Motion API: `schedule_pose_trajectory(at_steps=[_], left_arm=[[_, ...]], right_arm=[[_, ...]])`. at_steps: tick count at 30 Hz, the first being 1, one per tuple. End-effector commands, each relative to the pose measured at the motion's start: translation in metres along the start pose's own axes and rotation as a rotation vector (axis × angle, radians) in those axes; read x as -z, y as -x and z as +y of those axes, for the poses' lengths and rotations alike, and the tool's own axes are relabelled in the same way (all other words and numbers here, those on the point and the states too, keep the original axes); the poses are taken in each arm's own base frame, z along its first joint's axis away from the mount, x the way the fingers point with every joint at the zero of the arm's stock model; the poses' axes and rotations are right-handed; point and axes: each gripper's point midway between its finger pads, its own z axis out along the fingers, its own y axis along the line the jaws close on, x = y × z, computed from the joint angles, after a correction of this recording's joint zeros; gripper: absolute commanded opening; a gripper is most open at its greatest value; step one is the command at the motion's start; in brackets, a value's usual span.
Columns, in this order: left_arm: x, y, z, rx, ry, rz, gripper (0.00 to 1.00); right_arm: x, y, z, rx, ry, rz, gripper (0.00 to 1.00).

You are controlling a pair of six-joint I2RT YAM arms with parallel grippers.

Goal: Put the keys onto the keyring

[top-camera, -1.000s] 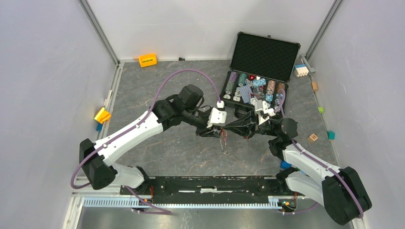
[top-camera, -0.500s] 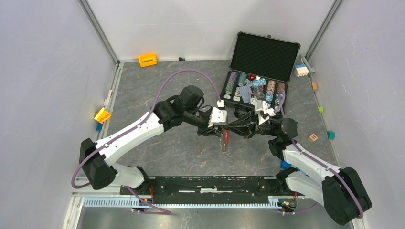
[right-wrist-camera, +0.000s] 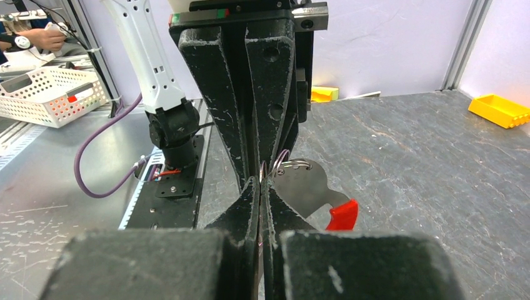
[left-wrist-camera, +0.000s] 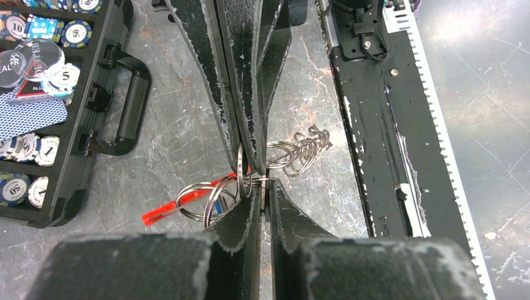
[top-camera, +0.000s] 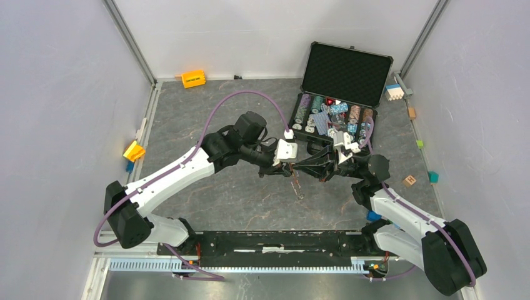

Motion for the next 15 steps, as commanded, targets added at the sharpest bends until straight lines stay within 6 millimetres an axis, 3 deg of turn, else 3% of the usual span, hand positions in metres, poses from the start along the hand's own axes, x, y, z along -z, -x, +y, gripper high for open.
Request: schedule_pose_trajectory(at_steps=[1, 15], left_arm=[[0.0075, 0.0123, -0.0024, 0.005, 0.010, -0.034, 0.05], [0.0152, 0.0183, 0.0026, 0.055, 0.046, -0.005, 0.02]], right_arm=[[-0.0011, 0.0102, -0.0031, 0.068, -0.011, -0.017, 0.00], [-0.0004, 0.0005, -0.0093, 0.075, -0.025, 0.020, 0.00]])
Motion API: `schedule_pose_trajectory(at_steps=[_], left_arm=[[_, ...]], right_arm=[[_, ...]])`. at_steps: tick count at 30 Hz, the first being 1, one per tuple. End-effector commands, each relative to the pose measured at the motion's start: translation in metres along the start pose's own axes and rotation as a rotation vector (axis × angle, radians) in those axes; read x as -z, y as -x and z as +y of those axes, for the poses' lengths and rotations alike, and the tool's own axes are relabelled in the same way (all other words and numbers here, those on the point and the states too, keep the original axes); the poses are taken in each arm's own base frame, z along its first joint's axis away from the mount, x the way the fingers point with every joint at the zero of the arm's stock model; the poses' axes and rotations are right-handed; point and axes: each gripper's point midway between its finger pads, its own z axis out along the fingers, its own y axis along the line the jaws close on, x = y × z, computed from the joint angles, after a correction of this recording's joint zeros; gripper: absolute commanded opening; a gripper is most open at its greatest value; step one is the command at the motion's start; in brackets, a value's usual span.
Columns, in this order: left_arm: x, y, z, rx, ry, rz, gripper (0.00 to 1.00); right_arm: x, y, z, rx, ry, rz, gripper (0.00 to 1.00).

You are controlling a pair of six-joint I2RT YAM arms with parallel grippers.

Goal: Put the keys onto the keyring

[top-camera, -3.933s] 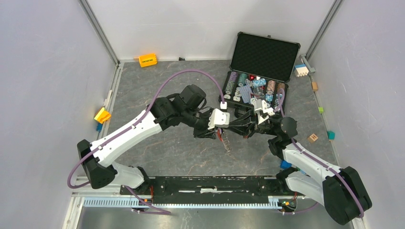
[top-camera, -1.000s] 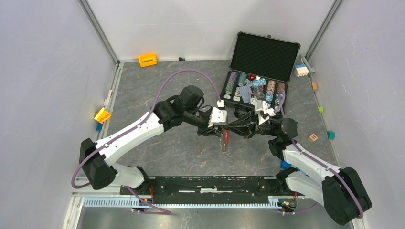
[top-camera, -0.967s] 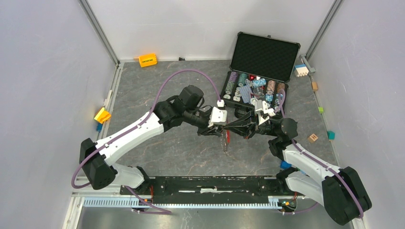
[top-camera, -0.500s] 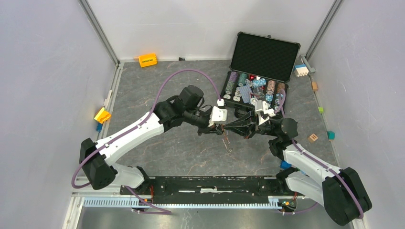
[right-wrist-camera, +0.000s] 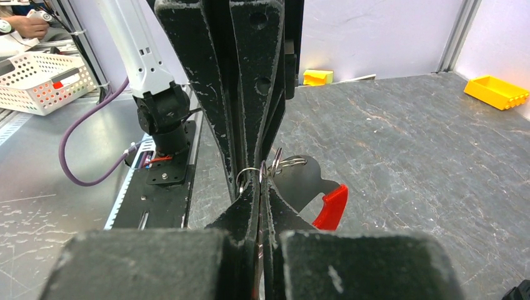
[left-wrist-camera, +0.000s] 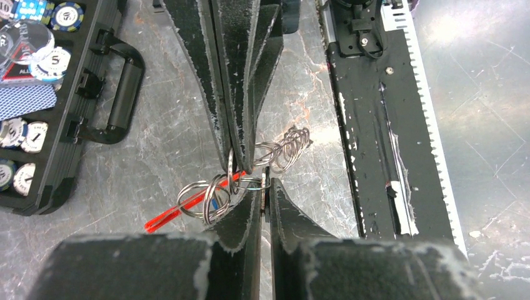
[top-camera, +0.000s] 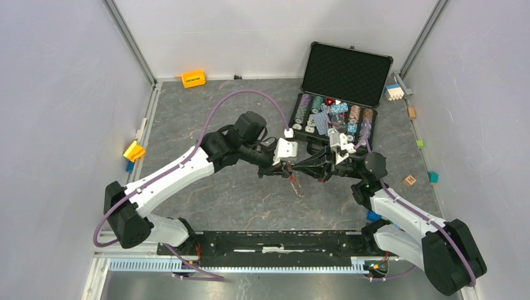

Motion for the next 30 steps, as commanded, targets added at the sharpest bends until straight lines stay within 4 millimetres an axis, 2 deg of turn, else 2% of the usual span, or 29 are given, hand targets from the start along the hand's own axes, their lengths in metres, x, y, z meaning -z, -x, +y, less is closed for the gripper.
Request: schedule_pose_trajectory(at_steps=[1, 14, 30], left_arm=[[0.014, 0.021, 0.006, 0.004, 0.053, -0.021, 0.02], [0.028, 0.014, 0.016, -0.019, 0.121, 0.073, 0.02], [0.042, 0.027, 0.011, -0.034, 0.132, 0.059, 0.02]], right_arm=[[-0.002, 0.016, -0.002, 0.067, -0.003, -0.031, 0.00], [-0.002, 0.015, -0.002, 0.072, -0.001, -0.023, 0.00], [-0.001, 0.005, -0.013, 0.078, -0.047, 0.009, 0.00]])
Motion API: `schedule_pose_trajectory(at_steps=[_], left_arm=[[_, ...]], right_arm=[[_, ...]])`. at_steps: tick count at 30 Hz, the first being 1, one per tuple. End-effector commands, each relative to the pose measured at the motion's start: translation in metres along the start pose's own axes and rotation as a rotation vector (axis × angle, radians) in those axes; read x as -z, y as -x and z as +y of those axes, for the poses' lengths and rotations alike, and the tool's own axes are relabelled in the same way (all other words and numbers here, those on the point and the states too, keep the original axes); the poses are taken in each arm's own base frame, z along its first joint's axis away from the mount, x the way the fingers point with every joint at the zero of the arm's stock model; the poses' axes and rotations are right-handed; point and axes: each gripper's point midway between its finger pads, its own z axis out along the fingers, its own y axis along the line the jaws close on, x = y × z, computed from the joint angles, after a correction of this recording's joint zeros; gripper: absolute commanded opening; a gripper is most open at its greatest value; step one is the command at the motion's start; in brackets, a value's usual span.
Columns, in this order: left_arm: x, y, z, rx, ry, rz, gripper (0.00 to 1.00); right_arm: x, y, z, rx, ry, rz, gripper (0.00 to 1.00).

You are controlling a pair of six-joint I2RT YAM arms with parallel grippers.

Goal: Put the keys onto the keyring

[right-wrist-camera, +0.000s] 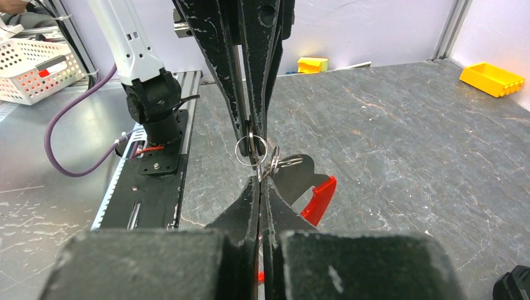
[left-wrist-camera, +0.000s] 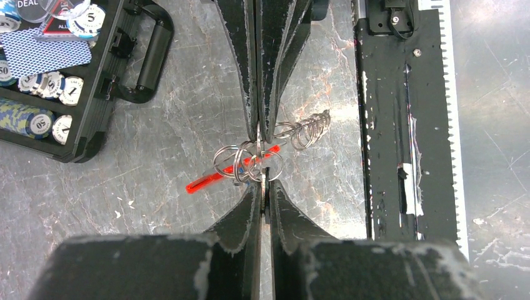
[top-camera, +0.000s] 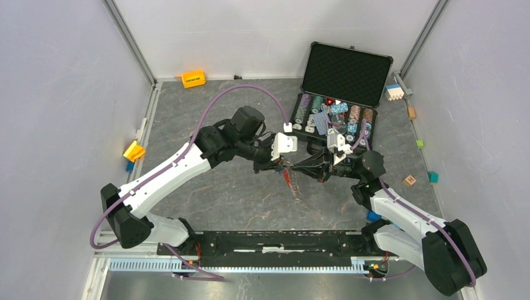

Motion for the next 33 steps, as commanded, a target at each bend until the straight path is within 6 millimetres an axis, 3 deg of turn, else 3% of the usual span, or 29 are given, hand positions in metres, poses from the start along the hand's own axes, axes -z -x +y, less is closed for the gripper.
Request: schedule_pose_trajectory(at_steps=[1, 4, 9, 13, 20, 28, 33], left_arm=[[0.020, 0.023, 0.001, -0.054, 0.031, -0.054, 0.02], [0.022, 0.025, 0.005, -0.056, 0.053, -0.050, 0.02], [0.018, 0.019, 0.024, -0.045, 0.114, 0.019, 0.02], [0.007, 0.011, 0.034, -0.031, 0.109, 0.074, 0.02], [-0.011, -0.004, 0.061, -0.007, 0.131, 0.201, 0.02], [-0.037, -0.018, 0.083, 0.042, 0.107, 0.288, 0.02], [-0.033, -0.063, 0.094, 0.107, 0.110, 0.368, 0.02]], right_arm=[[-0.002, 0.015, -0.009, 0.068, -0.035, -0.025, 0.00], [-0.002, 0.011, -0.012, 0.067, -0.045, -0.012, 0.05], [0.000, 0.001, -0.023, 0.081, -0.089, 0.039, 0.27], [0.004, -0.006, -0.035, 0.084, -0.139, 0.080, 0.37], [0.027, -0.002, -0.061, 0.076, -0.268, 0.094, 0.44], [0.039, -0.001, -0.080, 0.074, -0.358, 0.119, 0.45], [0.044, -0.006, -0.088, 0.069, -0.392, 0.136, 0.45]])
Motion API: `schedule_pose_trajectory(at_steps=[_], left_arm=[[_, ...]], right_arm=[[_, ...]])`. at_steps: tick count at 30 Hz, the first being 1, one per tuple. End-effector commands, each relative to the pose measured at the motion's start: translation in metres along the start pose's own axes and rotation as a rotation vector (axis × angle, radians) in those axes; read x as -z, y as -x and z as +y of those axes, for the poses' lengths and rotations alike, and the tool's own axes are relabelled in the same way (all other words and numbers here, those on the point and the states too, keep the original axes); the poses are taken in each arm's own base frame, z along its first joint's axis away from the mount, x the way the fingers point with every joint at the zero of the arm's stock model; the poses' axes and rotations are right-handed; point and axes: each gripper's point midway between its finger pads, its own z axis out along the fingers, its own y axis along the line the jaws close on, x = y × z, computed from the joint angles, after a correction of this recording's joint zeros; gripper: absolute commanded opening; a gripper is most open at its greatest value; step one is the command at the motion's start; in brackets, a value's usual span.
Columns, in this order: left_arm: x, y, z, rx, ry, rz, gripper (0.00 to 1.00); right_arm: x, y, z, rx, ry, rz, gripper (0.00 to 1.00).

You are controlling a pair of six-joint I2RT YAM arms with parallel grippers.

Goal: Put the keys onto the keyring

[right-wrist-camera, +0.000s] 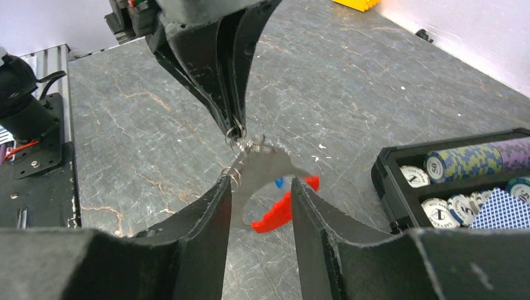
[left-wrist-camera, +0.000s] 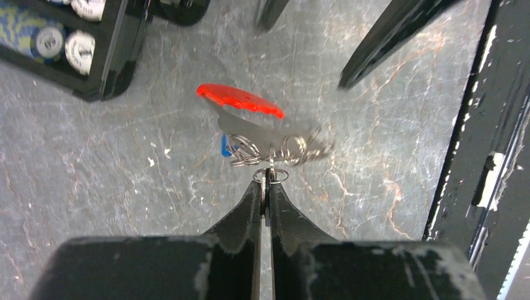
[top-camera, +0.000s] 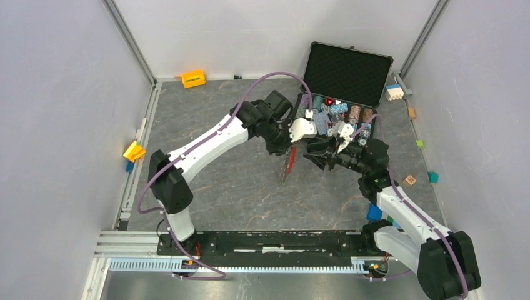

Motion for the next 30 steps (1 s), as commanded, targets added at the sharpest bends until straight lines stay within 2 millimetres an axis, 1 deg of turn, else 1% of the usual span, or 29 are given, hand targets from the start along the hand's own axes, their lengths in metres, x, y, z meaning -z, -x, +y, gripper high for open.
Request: schedule_pose_trajectory(at_steps=[1, 4, 8, 11, 14, 20, 24, 26, 30], left_arm=[[0.002, -0.035, 0.019, 0.030, 0.019, 0.059, 0.02], [-0.006, -0.074, 0.024, 0.079, -0.002, 0.151, 0.02], [-0.016, -0.122, 0.023, 0.149, -0.050, 0.278, 0.02], [-0.021, -0.151, 0.015, 0.197, -0.087, 0.355, 0.02], [-0.023, -0.174, 0.000, 0.229, -0.125, 0.424, 0.02], [-0.024, -0.204, -0.032, 0.333, -0.195, 0.521, 0.02], [-0.032, -0.223, -0.053, 0.394, -0.257, 0.581, 0.03], [-0.035, -0.231, -0.058, 0.416, -0.273, 0.611, 0.03], [-0.041, -0.239, -0.065, 0.440, -0.296, 0.634, 0.08]], right_arm=[[-0.001, 0.015, -0.012, 0.045, -0.044, -0.017, 0.45], [-0.001, 0.012, -0.015, 0.041, -0.049, -0.011, 0.45], [-0.001, 0.009, -0.016, 0.029, -0.049, -0.004, 0.45], [-0.001, 0.007, -0.016, 0.024, -0.050, -0.003, 0.45], [-0.001, 0.006, -0.017, 0.022, -0.049, -0.002, 0.45], [-0.002, 0.005, -0.017, 0.017, -0.046, 0.000, 0.45], [-0.002, 0.006, -0.018, 0.016, -0.046, -0.003, 0.45], [-0.002, 0.005, -0.017, 0.014, -0.044, -0.003, 0.45], [-0.002, 0.006, -0.017, 0.015, -0.042, -0.006, 0.46]])
